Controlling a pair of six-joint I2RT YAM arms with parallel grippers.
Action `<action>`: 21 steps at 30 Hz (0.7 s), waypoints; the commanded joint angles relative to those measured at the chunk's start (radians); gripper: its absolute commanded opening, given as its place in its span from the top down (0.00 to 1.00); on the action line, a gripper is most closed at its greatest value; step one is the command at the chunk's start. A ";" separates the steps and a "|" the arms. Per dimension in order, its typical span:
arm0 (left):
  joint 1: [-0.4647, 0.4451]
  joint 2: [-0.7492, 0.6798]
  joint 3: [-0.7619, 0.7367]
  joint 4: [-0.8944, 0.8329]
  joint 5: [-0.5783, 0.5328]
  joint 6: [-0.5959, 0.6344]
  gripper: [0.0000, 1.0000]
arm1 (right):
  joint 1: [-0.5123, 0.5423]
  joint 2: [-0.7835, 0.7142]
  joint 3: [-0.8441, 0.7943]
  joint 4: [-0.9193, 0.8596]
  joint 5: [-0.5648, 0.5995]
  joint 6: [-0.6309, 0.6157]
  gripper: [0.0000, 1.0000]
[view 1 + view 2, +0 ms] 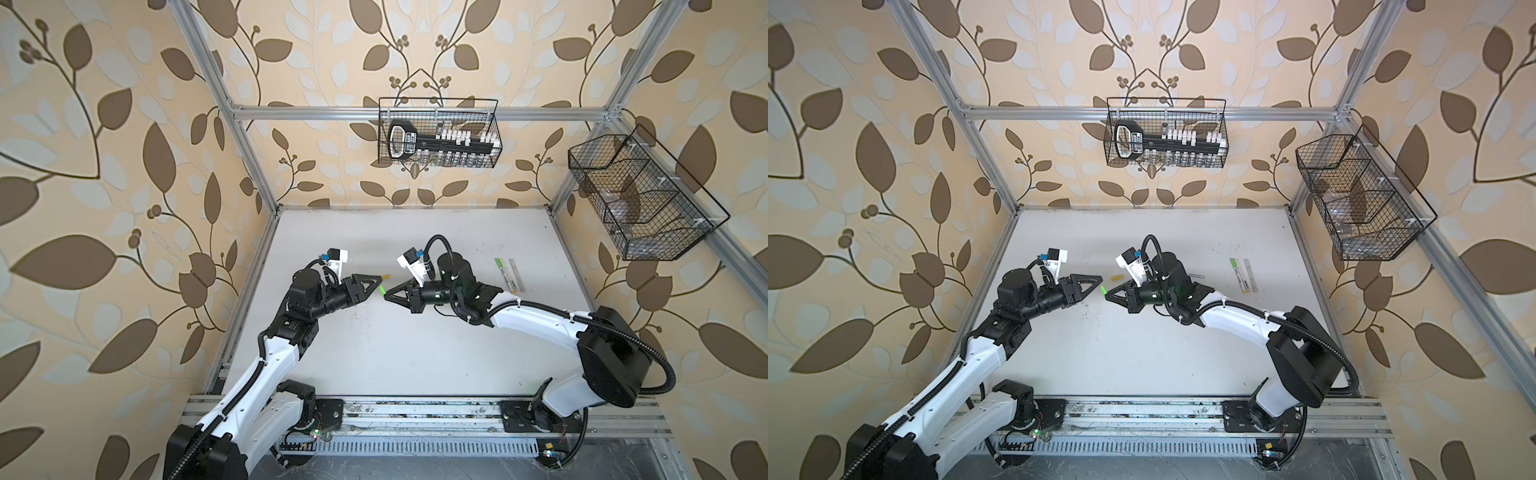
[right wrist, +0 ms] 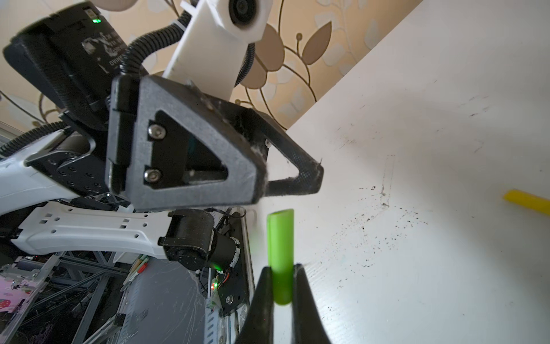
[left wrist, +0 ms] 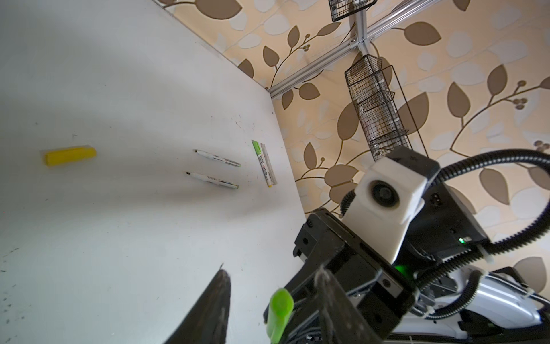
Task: Insert the pens into the pen caps
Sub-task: 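Grasp the green cap with the left gripper while the right gripper releases it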
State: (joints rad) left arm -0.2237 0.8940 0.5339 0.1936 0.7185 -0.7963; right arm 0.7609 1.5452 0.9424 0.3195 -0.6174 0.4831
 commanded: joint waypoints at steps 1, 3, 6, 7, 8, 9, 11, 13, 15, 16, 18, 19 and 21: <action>-0.013 0.016 -0.001 0.070 0.053 0.002 0.60 | 0.001 -0.019 -0.013 0.051 -0.020 0.030 0.92; -0.018 0.023 0.001 0.073 0.056 0.002 0.63 | 0.001 -0.019 -0.013 0.066 -0.022 0.040 0.92; -0.020 0.024 0.000 0.076 0.061 0.002 0.69 | 0.000 -0.015 -0.011 0.079 -0.028 0.049 0.91; -0.020 0.025 0.001 0.076 0.061 0.003 0.71 | 0.000 -0.013 -0.007 0.079 -0.028 0.049 0.91; -0.022 0.025 0.003 0.078 0.063 0.004 0.72 | -0.001 -0.010 -0.006 0.080 -0.029 0.051 0.91; -0.022 0.026 0.003 0.077 0.065 0.005 0.74 | -0.001 -0.008 -0.004 0.082 -0.030 0.055 0.91; -0.023 0.029 0.005 0.084 0.070 0.003 0.77 | -0.003 -0.005 0.001 0.085 -0.028 0.061 0.91; -0.023 0.035 0.006 0.085 0.075 0.003 0.80 | -0.005 -0.001 0.004 0.090 -0.027 0.064 0.91; -0.026 0.039 0.007 0.092 0.081 0.002 0.84 | -0.007 0.001 0.008 0.094 -0.022 0.071 0.91; -0.026 0.040 0.008 0.092 0.082 0.003 0.86 | -0.009 0.003 0.010 0.098 -0.024 0.073 0.91; -0.026 0.040 0.011 0.092 0.084 0.002 0.92 | -0.011 0.007 0.012 0.098 -0.024 0.077 0.91; -0.026 0.040 0.013 0.089 0.084 0.002 0.96 | -0.012 0.009 0.013 0.098 -0.024 0.078 0.91; -0.026 0.040 0.018 0.082 0.082 0.007 1.00 | -0.013 0.009 0.015 0.094 -0.022 0.075 0.89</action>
State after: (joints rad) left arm -0.2413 0.9333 0.5339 0.2649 0.7700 -0.7940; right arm 0.7513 1.5459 0.9424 0.3611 -0.6319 0.5556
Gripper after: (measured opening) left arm 0.123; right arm 0.103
